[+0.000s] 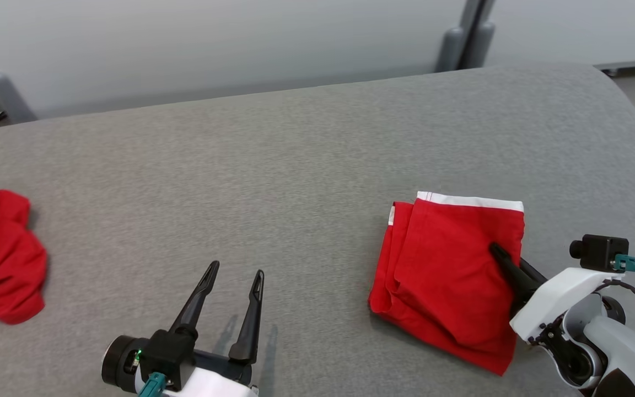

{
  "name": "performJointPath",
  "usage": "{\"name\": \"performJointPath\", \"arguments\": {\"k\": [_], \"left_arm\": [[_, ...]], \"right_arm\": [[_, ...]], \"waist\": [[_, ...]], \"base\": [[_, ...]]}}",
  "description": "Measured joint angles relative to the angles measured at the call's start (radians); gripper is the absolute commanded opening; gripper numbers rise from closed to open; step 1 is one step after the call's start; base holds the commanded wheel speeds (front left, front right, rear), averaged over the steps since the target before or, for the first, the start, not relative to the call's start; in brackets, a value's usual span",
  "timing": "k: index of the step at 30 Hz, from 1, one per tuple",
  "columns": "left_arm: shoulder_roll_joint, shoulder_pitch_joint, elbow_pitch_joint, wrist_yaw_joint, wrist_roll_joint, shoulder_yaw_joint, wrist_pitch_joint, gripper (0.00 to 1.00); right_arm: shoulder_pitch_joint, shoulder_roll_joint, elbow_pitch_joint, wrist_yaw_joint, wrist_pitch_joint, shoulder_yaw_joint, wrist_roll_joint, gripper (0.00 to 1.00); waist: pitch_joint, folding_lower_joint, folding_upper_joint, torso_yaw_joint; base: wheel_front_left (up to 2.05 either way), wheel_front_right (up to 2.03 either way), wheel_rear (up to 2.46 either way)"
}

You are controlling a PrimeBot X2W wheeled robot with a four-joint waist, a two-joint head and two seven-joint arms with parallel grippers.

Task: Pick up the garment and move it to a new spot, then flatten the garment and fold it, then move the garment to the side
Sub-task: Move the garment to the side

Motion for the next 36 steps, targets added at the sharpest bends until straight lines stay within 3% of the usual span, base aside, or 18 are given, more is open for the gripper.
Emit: {"name": "performJointPath", "arguments": {"k": [9,15,36], "left_arm": [[0.002,-0.025,-0.001,-0.011,0.015,0.005,0.0,1.0],[0.005,-0.039,-0.007,-0.018,0.034,0.001,0.0,1.0],[0.045,-0.189,-0.097,-0.044,0.069,-0.035,0.011,1.0]], "right_arm": [[-0.018,0.008,0.001,0.0,-0.001,0.014,0.004,0.0],[-0.064,0.013,0.021,0.0,-0.001,0.012,-0.019,0.0],[-0.517,-0.017,0.184,0.0,-0.009,-0.144,-0.082,0.0]], "waist": [[0.022,0.0,0.0,-0.106],[0.058,0.0,0.0,-0.126],[0.301,0.0,0.0,0.0]], "base": [[0.0,0.0,0.0],[0.0,0.0,0.0],[0.0,0.0,0.0]]}}
